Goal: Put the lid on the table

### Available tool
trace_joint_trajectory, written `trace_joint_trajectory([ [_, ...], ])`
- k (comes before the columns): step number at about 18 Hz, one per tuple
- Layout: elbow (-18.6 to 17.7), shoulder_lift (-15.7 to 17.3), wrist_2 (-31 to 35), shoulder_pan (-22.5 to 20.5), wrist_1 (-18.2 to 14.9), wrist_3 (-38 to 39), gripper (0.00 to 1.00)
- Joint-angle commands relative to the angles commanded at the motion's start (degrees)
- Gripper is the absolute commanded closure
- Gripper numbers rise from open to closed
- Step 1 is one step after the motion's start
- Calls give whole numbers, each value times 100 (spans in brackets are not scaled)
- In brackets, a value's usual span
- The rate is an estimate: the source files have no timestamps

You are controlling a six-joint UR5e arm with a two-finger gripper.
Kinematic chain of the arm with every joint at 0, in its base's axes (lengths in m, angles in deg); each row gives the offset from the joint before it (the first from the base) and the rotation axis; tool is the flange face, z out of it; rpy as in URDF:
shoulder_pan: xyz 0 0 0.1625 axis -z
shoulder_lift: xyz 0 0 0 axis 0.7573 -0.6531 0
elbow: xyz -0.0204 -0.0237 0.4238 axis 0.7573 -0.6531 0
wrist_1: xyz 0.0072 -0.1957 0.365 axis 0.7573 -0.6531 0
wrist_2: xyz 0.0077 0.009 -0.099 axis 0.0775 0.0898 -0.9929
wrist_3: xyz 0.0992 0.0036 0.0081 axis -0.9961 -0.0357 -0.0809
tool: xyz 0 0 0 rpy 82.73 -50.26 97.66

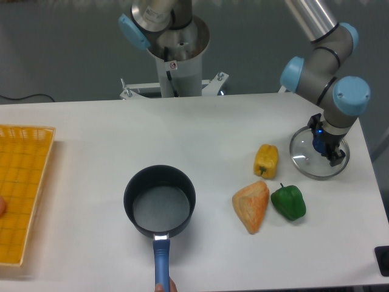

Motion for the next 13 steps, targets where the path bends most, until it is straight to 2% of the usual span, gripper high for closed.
trace_joint_trajectory([
  [7, 9, 0, -9, 0, 9, 9, 33],
  [13, 9, 9, 0, 26, 0, 44, 21],
])
